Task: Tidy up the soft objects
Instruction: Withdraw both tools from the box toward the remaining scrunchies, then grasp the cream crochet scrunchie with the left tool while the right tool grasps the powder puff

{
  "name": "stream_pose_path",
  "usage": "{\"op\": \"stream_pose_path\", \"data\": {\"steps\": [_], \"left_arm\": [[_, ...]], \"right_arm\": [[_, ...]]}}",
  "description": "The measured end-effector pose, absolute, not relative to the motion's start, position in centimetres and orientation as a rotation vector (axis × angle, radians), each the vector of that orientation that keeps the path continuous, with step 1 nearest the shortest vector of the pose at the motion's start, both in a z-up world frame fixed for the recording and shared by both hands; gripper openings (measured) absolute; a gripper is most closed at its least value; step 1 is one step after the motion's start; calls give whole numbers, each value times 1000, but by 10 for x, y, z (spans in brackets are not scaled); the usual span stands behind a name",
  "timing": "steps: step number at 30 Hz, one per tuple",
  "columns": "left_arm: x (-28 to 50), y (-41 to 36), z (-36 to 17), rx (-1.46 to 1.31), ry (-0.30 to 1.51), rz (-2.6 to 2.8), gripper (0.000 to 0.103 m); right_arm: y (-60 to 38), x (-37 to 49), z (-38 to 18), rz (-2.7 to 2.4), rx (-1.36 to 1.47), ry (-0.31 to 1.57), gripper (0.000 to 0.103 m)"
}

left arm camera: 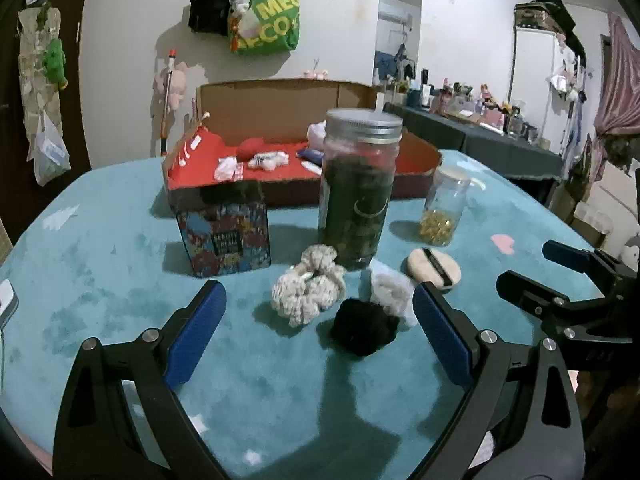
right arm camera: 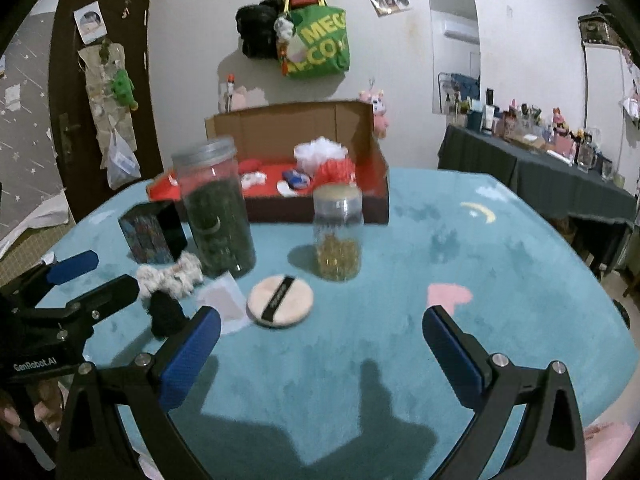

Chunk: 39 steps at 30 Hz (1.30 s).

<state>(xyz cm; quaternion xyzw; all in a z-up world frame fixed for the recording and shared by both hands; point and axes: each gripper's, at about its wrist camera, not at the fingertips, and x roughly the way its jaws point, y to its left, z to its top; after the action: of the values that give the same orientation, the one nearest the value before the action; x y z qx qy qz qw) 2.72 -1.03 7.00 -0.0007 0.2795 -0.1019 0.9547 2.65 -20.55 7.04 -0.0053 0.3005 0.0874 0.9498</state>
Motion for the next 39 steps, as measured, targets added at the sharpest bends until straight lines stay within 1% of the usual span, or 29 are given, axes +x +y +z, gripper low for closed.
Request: {"op": "stream_pose_path", "data": {"steps": [9, 20, 32, 34, 35, 37, 38, 39], "left_arm": [[35, -6, 55, -9, 614, -185, 96], [52, -1, 60, -5, 651, -195, 96], [93, 2, 56, 13, 784, -228, 95], [99, 2, 54, 16, 804, -239, 95], [102, 2, 53, 18, 811, -245, 95], [107, 0, 52, 28, 820, -259, 91], [109, -2, 51, 42, 825, -266, 84], [111, -4, 50, 55, 828, -271, 76]], "right_arm": [[-202, 34, 52, 186, -2, 669, 103], [-200, 48, 51, 201, 2, 702, 103], [-189, 89, 48, 284, 1, 801, 103], [-185, 95, 47, 290, -19, 816, 100], [-184, 98, 46, 293, -27, 823, 97], [-181, 104, 43, 301, -36, 842, 91], [-180, 107, 41, 307, -39, 853, 86], [-179, 110, 39, 316, -41, 866, 78]]}}
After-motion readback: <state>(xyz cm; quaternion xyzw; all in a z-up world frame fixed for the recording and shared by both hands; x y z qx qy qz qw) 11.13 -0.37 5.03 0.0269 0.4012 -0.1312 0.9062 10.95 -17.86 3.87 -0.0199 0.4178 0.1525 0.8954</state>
